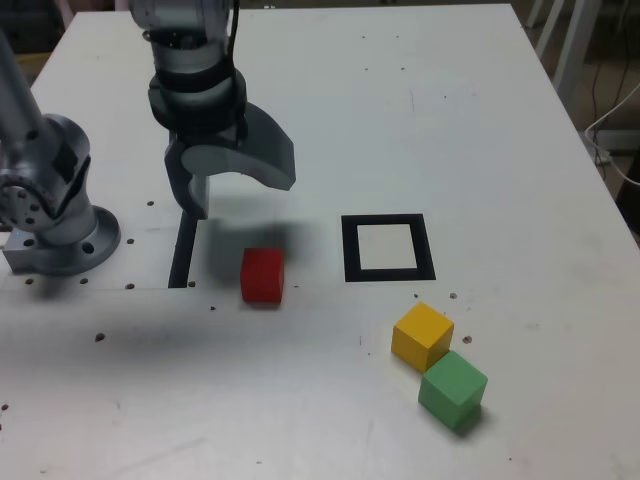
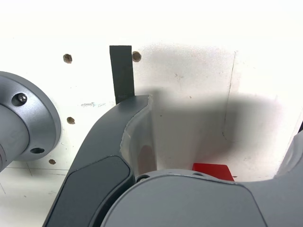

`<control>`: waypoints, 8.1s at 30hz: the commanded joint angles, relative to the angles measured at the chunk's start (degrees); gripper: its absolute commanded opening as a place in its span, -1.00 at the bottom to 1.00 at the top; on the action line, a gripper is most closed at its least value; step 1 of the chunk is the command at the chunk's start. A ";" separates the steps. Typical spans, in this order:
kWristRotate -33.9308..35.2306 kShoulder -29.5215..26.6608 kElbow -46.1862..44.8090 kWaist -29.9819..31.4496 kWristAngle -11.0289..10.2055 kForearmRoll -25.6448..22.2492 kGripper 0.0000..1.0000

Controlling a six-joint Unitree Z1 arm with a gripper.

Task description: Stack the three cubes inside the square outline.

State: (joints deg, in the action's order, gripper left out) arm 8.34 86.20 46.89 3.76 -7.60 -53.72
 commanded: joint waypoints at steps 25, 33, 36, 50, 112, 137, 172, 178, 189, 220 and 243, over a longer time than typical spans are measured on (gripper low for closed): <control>12.92 2.21 11.61 14.35 5.91 -15.22 0.98; 21.14 5.91 15.21 20.68 6.87 -15.08 0.98; 21.86 7.95 16.70 21.78 6.90 -13.92 0.97; 21.18 13.64 14.53 19.50 4.76 -10.00 0.94; 16.71 16.96 13.75 17.16 7.04 -3.54 -0.47; 9.77 18.72 30.88 11.07 1.52 -11.11 -0.47; 5.81 30.26 36.70 4.68 0.54 -9.30 -0.47; 5.78 30.36 36.47 4.68 0.49 -9.03 -0.36; 3.53 29.96 36.29 4.68 1.90 -9.50 0.72; 27.77 23.63 46.58 15.76 6.11 -22.34 0.96; 34.72 37.99 53.38 18.19 14.13 -18.49 0.94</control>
State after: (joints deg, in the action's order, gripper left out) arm 42.88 123.60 100.08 22.03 6.84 -72.31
